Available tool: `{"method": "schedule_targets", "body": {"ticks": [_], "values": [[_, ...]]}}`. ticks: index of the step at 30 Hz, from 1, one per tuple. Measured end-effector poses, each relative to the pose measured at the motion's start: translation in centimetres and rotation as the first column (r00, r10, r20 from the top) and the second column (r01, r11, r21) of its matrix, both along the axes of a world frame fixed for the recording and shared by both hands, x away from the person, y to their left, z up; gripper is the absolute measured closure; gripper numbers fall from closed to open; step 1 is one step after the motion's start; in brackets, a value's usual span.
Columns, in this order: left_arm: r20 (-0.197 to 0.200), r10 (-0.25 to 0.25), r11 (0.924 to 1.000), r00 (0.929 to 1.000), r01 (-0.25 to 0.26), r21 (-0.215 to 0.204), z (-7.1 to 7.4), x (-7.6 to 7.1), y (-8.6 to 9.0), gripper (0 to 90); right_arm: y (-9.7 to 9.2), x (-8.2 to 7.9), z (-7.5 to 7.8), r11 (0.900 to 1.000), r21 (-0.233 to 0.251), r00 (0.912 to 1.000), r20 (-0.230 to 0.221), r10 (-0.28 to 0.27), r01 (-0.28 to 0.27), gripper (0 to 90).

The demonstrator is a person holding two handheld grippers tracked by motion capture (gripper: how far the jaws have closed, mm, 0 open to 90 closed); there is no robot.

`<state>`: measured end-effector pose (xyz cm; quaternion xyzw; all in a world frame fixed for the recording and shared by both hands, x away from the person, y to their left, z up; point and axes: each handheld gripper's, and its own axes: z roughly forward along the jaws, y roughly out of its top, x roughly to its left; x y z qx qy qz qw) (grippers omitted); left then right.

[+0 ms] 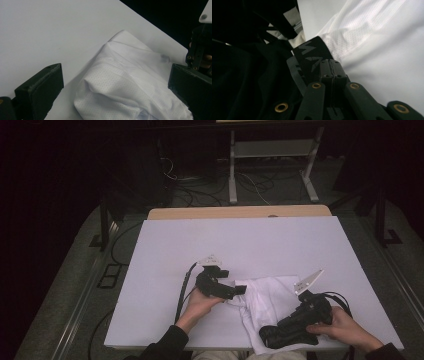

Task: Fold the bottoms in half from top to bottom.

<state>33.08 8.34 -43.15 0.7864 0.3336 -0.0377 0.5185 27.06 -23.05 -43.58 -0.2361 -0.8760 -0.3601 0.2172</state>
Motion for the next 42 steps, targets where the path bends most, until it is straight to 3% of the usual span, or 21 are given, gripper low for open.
{"method": "schedule_targets", "body": {"ticks": [13,21,26,32,38,42], "values": [[-0.012,0.012,0.9998,0.9999,-0.012,-0.016,-0.1,0.2,0.2,0.0,0.9,-0.7,-1.3,0.9957,-0.08,0.9989,-0.013,0.046,-0.047,88.5],[-0.02,0.013,0.9997,0.9997,-0.013,-0.019,-0.2,0.3,0.2,0.0,1.1,-1.1,-1.1,0.9942,-0.096,0.9986,0.019,0.05,-0.048,88.2],[-0.024,0.016,0.9996,0.9996,-0.017,-0.023,-0.3,0.4,0.1,0.0,0.8,-0.9,-0.7,0.9964,-0.064,0.9985,-0.002,0.055,-0.055,80.3],[-0.031,0.019,0.9995,0.9993,-0.02,-0.023,-0.5,0.6,0.0,0.0,0.0,-0.7,1.1,0.9995,-0.006,0.9967,0.075,0.032,-0.032,69.5],[-0.035,0.025,0.9992,0.9991,-0.026,-0.03,-0.7,0.8,0.0,0.0,-1.2,-0.1,2.3,0.9992,0.027,0.9908,0.131,-0.033,0.03,55.3],[-0.041,0.03,0.9989,0.9987,-0.031,-0.035,-0.7,0.9,0.0,0.0,-2.0,0.6,2.9,0.9946,0.042,0.9824,0.157,-0.101,0.095,40.8]]}}
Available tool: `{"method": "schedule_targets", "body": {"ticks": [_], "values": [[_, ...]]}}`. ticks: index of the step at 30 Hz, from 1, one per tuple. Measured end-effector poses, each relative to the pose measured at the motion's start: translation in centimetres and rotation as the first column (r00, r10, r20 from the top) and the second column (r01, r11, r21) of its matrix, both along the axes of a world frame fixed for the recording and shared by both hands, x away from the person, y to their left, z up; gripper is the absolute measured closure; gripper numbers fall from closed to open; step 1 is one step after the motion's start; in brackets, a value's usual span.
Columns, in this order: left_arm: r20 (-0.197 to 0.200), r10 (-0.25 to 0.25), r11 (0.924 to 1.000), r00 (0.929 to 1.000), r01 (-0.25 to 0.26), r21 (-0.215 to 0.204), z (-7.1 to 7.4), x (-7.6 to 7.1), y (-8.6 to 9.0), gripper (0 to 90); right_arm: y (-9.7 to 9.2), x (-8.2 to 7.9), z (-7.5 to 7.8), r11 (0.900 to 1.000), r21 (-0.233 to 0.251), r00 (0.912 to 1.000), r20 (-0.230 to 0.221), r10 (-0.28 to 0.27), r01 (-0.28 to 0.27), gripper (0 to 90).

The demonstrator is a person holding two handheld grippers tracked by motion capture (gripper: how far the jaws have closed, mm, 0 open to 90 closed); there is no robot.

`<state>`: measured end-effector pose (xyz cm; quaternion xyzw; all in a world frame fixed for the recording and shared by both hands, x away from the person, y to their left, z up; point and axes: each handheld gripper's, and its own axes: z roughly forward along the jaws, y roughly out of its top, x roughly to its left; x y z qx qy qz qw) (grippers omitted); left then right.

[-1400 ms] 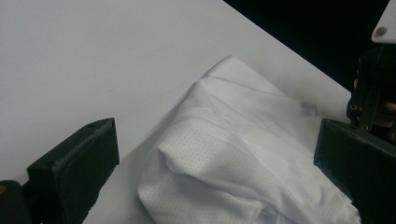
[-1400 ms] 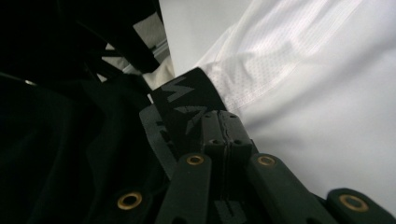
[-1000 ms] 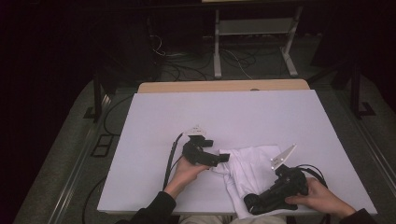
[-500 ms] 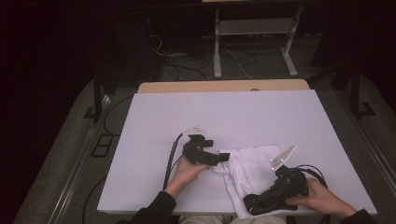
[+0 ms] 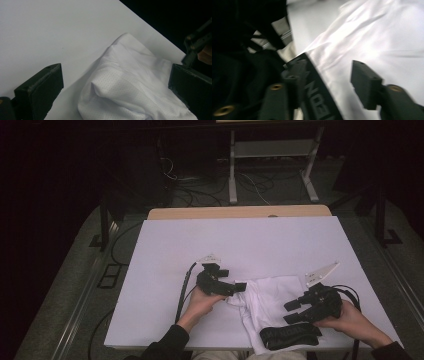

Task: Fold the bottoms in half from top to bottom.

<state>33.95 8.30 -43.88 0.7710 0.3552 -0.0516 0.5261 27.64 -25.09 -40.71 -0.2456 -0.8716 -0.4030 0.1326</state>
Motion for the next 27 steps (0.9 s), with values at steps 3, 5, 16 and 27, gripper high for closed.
{"method": "schedule_targets", "body": {"ticks": [3,5,16,27], "values": [[-0.005,0.004,1.0,1.0,-0.004,-0.003,0.0,0.1,0.0,0.0,-0.7,0.8,0.3,0.9993,0.018,0.9994,0.004,-0.034,0.033,31.5],[-0.007,0.005,1.0,1.0,-0.005,-0.003,0.0,0.1,0.1,0.0,-1.0,1.3,0.5,0.9988,0.014,0.9988,0.005,-0.048,0.048,26.4],[-0.02,0.01,0.9999,0.9997,-0.01,-0.004,-0.2,0.9,-0.3,0.0,-2.8,4.6,0.3,0.9864,0.018,0.9859,0.033,-0.164,0.163,12.8],[-0.072,0.008,0.9994,0.9974,-0.005,0.034,-1.2,2.0,-1.0,0.0,-3.7,6.9,-1.1,0.9752,0.018,0.975,0.025,-0.221,0.22,12.2]]}}
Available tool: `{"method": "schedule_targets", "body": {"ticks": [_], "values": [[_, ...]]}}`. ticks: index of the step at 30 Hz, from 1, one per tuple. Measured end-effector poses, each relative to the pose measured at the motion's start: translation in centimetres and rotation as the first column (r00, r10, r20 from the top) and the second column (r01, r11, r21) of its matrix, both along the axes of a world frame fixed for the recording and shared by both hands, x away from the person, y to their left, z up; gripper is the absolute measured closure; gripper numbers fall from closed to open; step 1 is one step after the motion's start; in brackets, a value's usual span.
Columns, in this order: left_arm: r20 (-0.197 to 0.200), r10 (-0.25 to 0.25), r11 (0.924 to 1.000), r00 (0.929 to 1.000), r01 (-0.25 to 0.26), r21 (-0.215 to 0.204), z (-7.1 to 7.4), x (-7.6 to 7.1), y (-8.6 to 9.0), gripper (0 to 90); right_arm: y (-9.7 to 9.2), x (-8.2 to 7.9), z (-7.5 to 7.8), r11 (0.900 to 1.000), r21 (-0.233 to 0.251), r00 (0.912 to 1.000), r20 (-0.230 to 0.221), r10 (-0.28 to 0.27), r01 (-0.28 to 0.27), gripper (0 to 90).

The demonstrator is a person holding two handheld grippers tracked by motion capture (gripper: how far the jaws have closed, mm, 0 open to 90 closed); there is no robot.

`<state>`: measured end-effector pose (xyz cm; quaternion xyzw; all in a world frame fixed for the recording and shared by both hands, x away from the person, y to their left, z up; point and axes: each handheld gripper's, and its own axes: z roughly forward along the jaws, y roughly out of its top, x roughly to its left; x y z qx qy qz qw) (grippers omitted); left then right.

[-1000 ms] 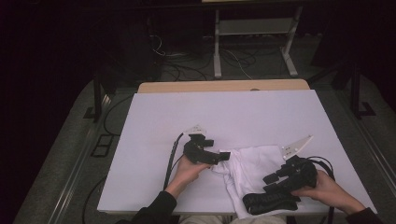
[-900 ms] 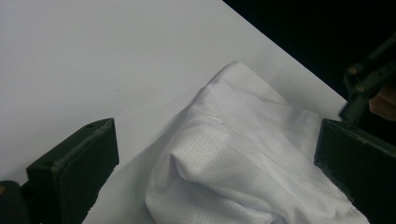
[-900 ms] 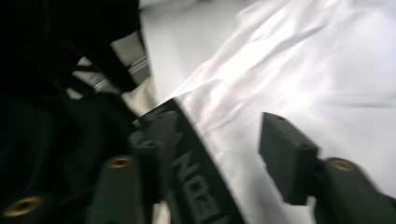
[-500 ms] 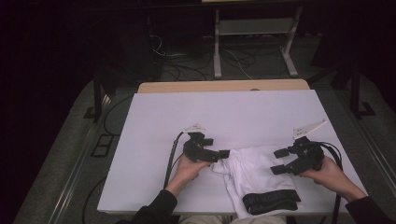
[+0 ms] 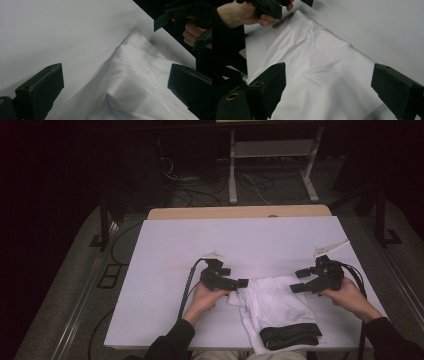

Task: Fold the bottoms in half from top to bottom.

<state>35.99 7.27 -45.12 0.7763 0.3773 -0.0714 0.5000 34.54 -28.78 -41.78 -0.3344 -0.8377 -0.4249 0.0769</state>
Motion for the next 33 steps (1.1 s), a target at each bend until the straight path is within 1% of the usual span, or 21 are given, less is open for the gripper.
{"method": "schedule_targets", "body": {"ticks": [2,3,6,7,9,10,11,13,17,21,25,28,33], "values": [[-0.012,0.0,1.0,0.9999,0.0,0.002,-0.2,0.2,-0.1,0.2,-0.3,0.3,-0.2,0.9999,-0.004,0.9999,0.0,-0.016,0.016,12.3],[-0.014,0.003,1.0,0.9999,-0.003,0.0,-0.3,0.3,0.0,3.3,-0.5,0.5,-0.3,0.9997,-0.003,0.9997,-0.002,-0.025,0.025,12.5],[-0.029,0.021,0.9997,0.9994,-0.021,-0.01,-0.5,0.5,0.1,8.0,-0.9,1.1,-0.6,0.9987,-0.003,0.9986,-0.009,-0.052,0.052,13.1],[-0.033,0.026,0.9996,0.9991,-0.026,-0.011,-0.6,0.6,0.1,12.6,-1.1,1.2,-0.7,0.9983,-0.001,0.9982,-0.012,-0.059,0.059,13.5],[-0.048,0.038,0.9991,0.9981,-0.039,-0.015,-0.8,0.8,0.2,14.9,-1.3,1.5,-0.9,0.9974,-0.004,0.9972,-0.021,-0.072,0.072,13.8],[-0.055,0.05,0.9987,0.9973,-0.05,-0.006,-0.9,0.9,0.3,17.4,-1.4,1.7,-1.1,0.9968,-0.006,0.9965,-0.024,-0.08,0.08,14.0],[-0.058,0.054,0.9985,0.9969,-0.054,-0.011,-1.0,1.0,0.4,21.7,-1.5,1.9,-1.2,0.9963,-0.008,0.9959,-0.027,-0.086,0.086,14.5],[-0.072,0.058,0.998,0.9957,-0.06,-0.019,-1.1,1.1,0.5,25.8,-1.7,2.2,-1.5,0.9951,-0.011,0.9945,-0.035,-0.099,0.099,15.5],[-0.097,0.044,0.9983,0.9943,-0.048,-0.033,-1.2,1.2,0.6,36.5,-2.1,2.8,-1.9,0.9923,-0.007,0.9913,-0.044,-0.124,0.124,19.0],[-0.126,0.035,0.9991,0.9914,-0.038,-0.021,-1.5,1.2,0.6,44.6,-2.5,3.2,-2.2,0.9896,-0.007,0.988,-0.055,-0.144,0.144,25.5],[-0.156,0.026,0.9995,0.9874,-0.029,-0.015,-1.7,1.3,0.6,52.1,-2.6,3.7,-2.6,0.9866,-0.02,0.9842,-0.069,-0.163,0.162,33.8],[-0.181,0.025,0.9996,0.9831,-0.027,-0.009,-1.8,1.4,0.6,59.0,-2.6,3.9,-3.0,0.9848,-0.041,0.9819,-0.08,-0.172,0.169,41.5],[-0.216,0.01,0.9999,0.9764,-0.012,-0.007,-2.0,1.5,0.6,70.6,-2.1,4.0,-3.3,0.9827,-0.074,0.9814,-0.077,-0.176,0.17,51.7]]}}
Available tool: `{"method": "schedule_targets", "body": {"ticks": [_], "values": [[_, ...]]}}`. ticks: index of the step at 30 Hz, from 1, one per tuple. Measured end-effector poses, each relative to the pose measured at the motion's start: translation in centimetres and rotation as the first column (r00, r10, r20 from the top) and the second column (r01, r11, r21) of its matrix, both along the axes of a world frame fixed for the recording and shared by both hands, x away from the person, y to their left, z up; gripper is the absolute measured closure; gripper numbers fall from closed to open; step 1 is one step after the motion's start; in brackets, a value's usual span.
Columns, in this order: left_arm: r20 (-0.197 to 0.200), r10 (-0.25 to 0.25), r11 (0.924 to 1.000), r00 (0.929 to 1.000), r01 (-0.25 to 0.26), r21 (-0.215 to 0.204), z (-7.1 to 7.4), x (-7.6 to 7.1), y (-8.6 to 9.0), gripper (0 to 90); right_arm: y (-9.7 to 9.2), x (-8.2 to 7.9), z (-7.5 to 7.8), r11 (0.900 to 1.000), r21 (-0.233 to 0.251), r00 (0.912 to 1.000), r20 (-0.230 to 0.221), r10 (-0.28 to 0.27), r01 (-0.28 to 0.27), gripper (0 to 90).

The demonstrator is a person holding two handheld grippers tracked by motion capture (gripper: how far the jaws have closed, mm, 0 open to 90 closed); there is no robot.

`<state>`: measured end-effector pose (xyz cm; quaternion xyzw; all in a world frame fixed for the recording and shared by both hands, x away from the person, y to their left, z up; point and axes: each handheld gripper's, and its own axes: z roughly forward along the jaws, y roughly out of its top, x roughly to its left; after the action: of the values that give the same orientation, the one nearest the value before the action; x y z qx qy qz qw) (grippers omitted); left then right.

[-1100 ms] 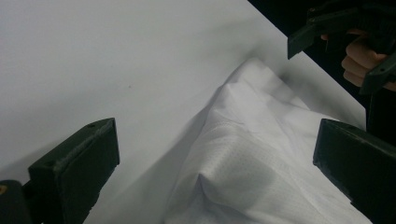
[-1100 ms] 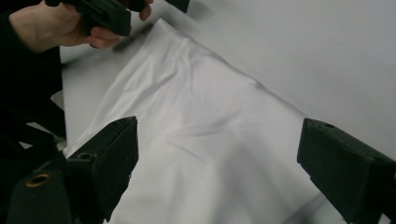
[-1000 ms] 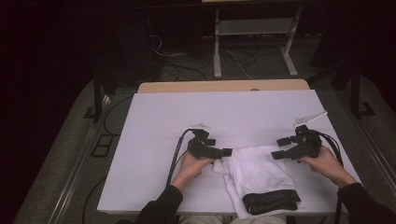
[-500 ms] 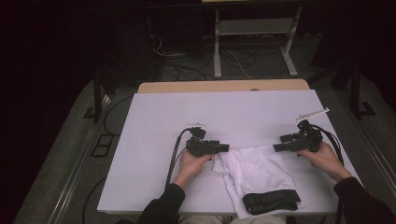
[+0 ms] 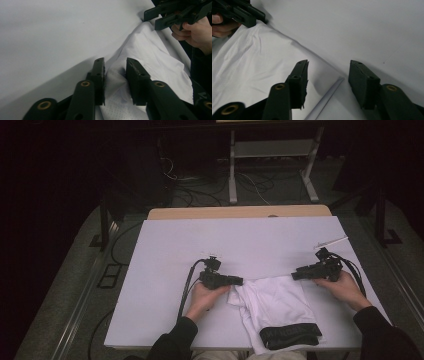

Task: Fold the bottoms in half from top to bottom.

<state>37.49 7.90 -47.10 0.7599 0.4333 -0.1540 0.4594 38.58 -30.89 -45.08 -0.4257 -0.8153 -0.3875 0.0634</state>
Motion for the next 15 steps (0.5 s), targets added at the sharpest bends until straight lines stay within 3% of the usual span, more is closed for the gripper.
{"method": "schedule_targets", "body": {"ticks": [6,9,12,15], "values": [[-0.012,-0.023,0.9996,0.9997,0.023,0.016,-0.13,0.0,-0.1,84.7,0.45,-0.03,-0.11,0.9993,-0.037,1.0,0.001,-0.008,0.008,67.9],[-0.003,-0.029,0.9993,0.9996,0.029,0.023,-0.06,-0.08,-0.17,86.9,0.54,-0.05,-0.17,0.9991,-0.04,0.9999,-0.006,-0.01,0.009,75.4],[0.011,-0.033,0.9989,0.9994,0.033,0.034,0.13,-0.17,-0.25,87.6,0.85,-0.17,-0.18,0.9987,-0.051,1.0,-0.007,0.006,-0.006,82.6],[0.05,-0.038,0.9978,0.998,0.035,0.056,0.47,-0.42,-0.36,87.8,0.99,-0.26,0.0,0.9983,-0.059,1.0,0.005,0.003,-0.003,84.7]]}}
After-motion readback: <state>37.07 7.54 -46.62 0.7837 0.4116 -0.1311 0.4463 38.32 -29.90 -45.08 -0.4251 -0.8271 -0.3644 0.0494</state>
